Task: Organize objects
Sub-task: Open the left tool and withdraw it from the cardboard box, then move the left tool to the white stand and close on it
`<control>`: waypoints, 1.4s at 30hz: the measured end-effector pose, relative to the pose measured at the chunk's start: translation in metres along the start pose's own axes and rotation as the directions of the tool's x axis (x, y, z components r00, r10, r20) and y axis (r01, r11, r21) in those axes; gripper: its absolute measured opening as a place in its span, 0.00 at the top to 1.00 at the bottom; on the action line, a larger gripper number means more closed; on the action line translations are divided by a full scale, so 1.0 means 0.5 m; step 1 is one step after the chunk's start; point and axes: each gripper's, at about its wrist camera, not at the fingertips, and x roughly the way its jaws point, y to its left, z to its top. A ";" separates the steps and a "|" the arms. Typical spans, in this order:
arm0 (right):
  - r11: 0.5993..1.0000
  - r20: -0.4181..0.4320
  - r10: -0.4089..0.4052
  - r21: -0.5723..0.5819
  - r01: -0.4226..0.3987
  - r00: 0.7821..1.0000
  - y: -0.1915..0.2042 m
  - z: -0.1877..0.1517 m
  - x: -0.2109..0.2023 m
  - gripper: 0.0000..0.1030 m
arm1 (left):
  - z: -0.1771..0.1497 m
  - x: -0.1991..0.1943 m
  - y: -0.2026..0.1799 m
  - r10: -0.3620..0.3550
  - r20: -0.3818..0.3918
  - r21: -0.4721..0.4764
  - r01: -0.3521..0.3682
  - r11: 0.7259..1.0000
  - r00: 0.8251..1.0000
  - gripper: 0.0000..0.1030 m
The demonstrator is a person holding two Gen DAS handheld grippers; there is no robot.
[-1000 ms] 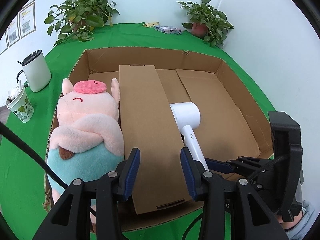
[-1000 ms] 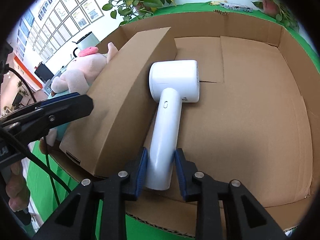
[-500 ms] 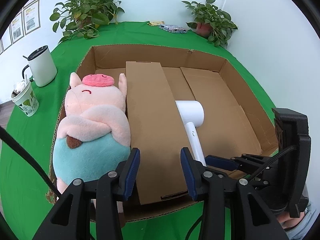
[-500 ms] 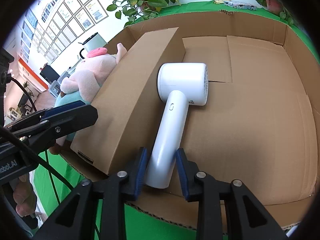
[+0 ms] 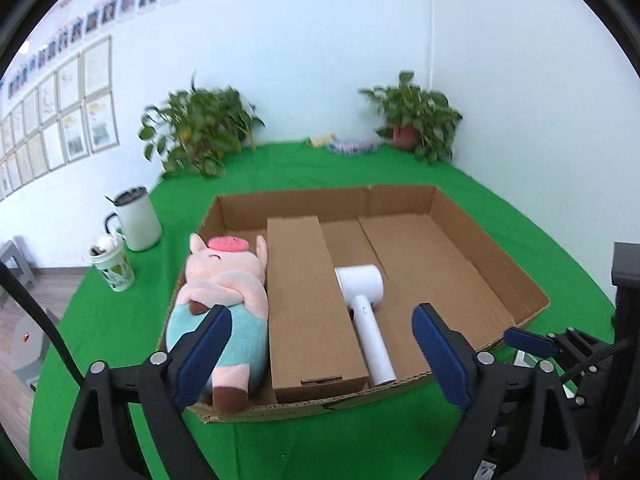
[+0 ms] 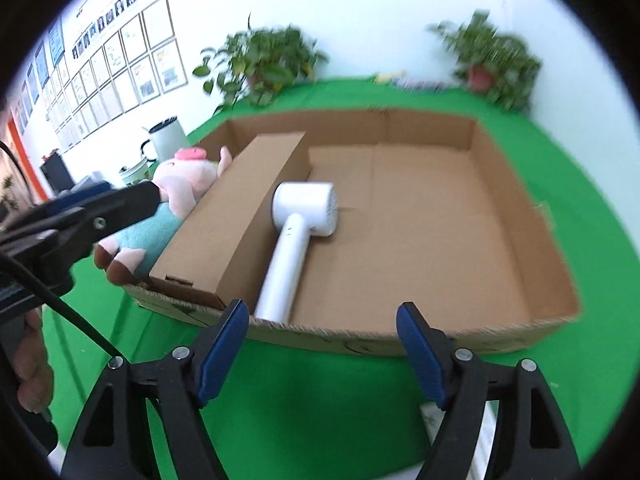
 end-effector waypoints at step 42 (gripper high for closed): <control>0.998 0.136 0.071 -0.011 -0.070 0.988 -0.041 -0.142 -0.149 0.13 | -0.116 -0.139 -0.051 -0.058 0.034 -0.024 0.058 0.998 0.998 0.01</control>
